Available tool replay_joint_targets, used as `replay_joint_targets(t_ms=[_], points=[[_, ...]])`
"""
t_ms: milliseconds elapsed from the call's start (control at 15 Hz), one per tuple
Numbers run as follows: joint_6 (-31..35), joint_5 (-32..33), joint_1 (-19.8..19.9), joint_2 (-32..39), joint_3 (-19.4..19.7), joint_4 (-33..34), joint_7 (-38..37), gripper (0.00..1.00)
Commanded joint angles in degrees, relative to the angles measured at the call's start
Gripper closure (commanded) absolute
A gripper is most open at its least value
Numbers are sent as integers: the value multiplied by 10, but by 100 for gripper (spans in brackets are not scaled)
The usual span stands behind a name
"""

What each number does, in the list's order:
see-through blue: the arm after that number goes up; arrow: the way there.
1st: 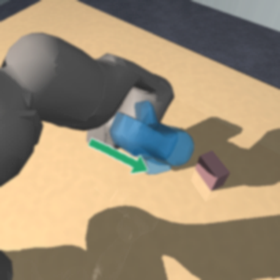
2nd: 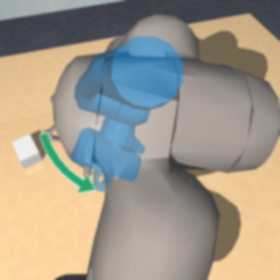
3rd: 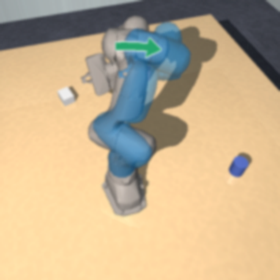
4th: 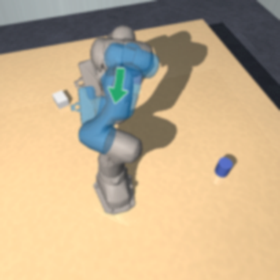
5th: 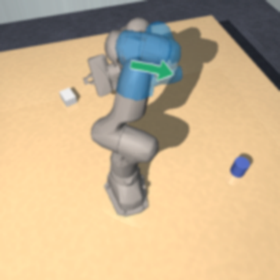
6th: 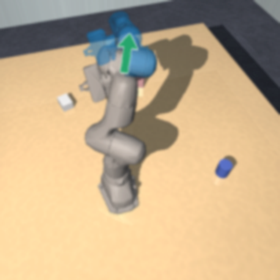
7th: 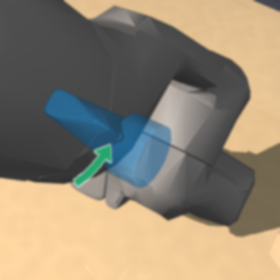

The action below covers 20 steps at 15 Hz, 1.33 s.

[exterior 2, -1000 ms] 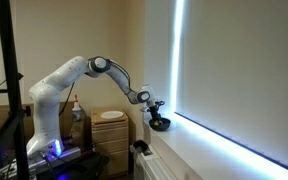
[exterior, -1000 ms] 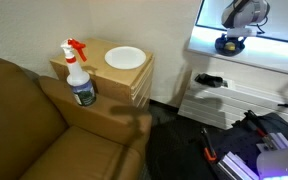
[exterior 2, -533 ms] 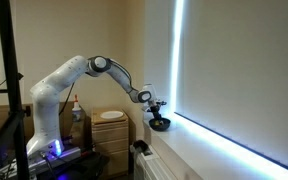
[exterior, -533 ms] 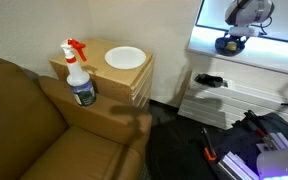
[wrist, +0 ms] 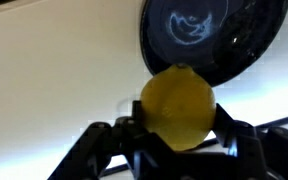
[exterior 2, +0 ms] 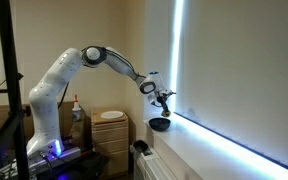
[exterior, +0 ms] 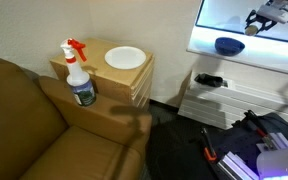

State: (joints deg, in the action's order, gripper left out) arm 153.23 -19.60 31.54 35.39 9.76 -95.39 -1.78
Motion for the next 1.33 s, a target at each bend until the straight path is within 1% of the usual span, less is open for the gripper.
replay_joint_targets(t_ms=[0,67,200,400,533,733,867,1000,1267], points=[[0,-15,25,-46,14,-50,5,57],[-7,-3,24,-39,30,-50,-11,57],[-10,-4,30,-26,44,-52,-24,57],[-15,-21,45,3,48,-38,-57,57],[-20,-15,36,24,61,-21,-110,57],[-24,-14,39,60,70,-3,-157,57],[-24,-23,47,82,67,10,-177,57],[-5,-32,53,103,62,23,-192,57],[6,-40,59,135,64,60,-213,57]])
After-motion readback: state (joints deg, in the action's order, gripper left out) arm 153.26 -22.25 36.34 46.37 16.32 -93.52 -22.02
